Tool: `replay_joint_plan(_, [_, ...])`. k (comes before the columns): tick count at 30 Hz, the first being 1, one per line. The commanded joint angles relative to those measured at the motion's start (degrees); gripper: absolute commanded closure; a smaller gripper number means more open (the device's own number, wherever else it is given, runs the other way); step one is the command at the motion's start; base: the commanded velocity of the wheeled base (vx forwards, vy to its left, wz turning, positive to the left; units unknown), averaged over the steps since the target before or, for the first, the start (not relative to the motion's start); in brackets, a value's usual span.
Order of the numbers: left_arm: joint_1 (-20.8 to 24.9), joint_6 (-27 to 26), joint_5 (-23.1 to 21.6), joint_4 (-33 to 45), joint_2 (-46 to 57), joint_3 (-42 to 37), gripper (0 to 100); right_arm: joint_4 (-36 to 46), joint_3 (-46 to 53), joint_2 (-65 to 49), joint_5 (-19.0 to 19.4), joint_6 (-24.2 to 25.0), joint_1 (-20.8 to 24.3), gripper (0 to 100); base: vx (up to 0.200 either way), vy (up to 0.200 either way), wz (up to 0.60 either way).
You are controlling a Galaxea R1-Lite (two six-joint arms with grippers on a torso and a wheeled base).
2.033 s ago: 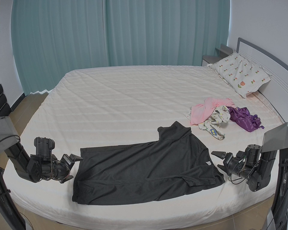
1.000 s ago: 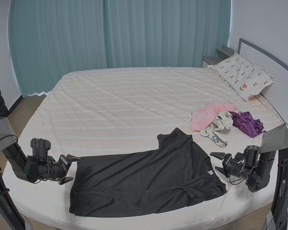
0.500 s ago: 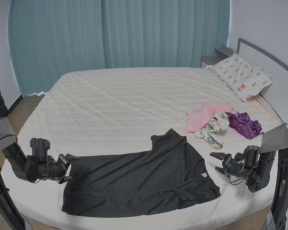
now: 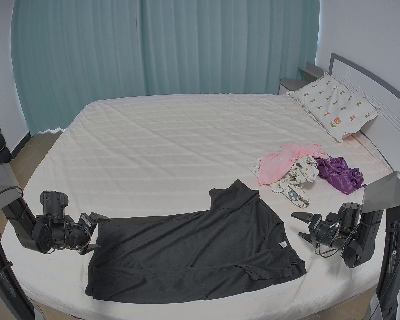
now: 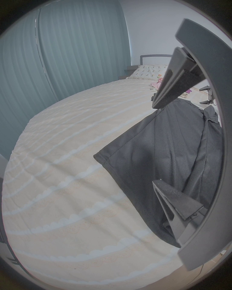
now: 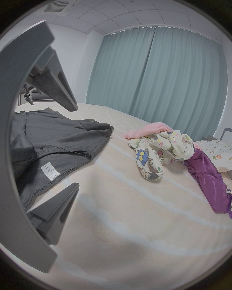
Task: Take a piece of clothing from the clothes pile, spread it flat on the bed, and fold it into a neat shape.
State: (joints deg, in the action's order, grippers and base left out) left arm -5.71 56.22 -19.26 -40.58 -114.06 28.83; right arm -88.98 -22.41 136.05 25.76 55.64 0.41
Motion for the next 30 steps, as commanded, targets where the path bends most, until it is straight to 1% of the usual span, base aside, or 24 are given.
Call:
replay_joint_plan(1, [-0.2,0.0,0.0,0.0,0.0,0.1,0,-0.6,0.0,0.1,0.0,0.0,0.0,0,0.200,0.000,0.00])
replay_joint_plan(2, [-0.2,-0.1,0.0,0.0,-0.1,0.2,0,-0.6,0.0,0.1,0.0,0.0,0.0,0,0.200,0.000,0.00])
replay_joint_plan(6, [-0.2,-0.2,0.1,0.0,-0.1,0.3,0,-0.6,-0.1,0.1,0.0,0.0,0.0,0,0.000,0.000,0.00])
replay_joint_plan(8, [-0.2,-0.4,0.9,0.0,-0.2,1.2,0,-0.6,-0.1,0.1,0.1,0.0,0.0,0,0.000,0.000,0.00])
replay_joint_plan(11, [-0.1,-0.6,5.0,-0.1,-0.4,2.7,0,-0.6,-0.1,0.1,0.1,0.0,0.0,0,0.000,0.000,0.00])
replay_joint_plan(15, [-0.1,-0.8,7.7,0.0,-1.5,4.4,0,-0.6,-0.1,0.1,0.1,0.0,0.0,0,0.000,0.000,0.00])
replay_joint_plan(19, [-0.1,-3.8,8.4,0.1,-2.7,5.4,0,-0.6,-0.1,0.1,0.1,-0.1,0.0,0,0.000,0.000,0.00])
replay_joint_plan(20, [-0.1,-3.8,8.4,0.1,-2.7,5.4,0,-0.6,-0.1,0.1,0.1,-0.1,0.0,0,0.000,0.000,0.00])
replay_joint_plan(21, [-0.1,-6.6,8.4,0.0,-3.9,5.5,0,-0.6,-0.1,0.1,0.1,0.0,0.0,0,0.000,0.000,0.00])
replay_joint_plan(22, [-0.1,-6.6,8.4,0.0,-3.9,5.5,0,-0.6,-0.1,0.1,0.1,0.0,0.0,0,0.000,0.000,0.00])
replay_joint_plan(23, [-0.1,-10.2,8.5,0.0,-5.8,6.2,0,-0.6,-0.1,0.1,0.1,-0.1,0.0,0,0.000,0.000,0.00])
replay_joint_plan(25, [-0.1,-13.1,9.0,0.0,-7.4,6.9,0,-0.6,-0.1,0.1,0.1,-0.1,0.1,0,0.000,0.000,0.00])
replay_joint_plan(30, [0.1,-14.0,10.0,-0.1,-9.5,8.7,0,-0.6,-0.1,0.1,0.1,-0.1,0.1,0,0.000,0.000,0.00])
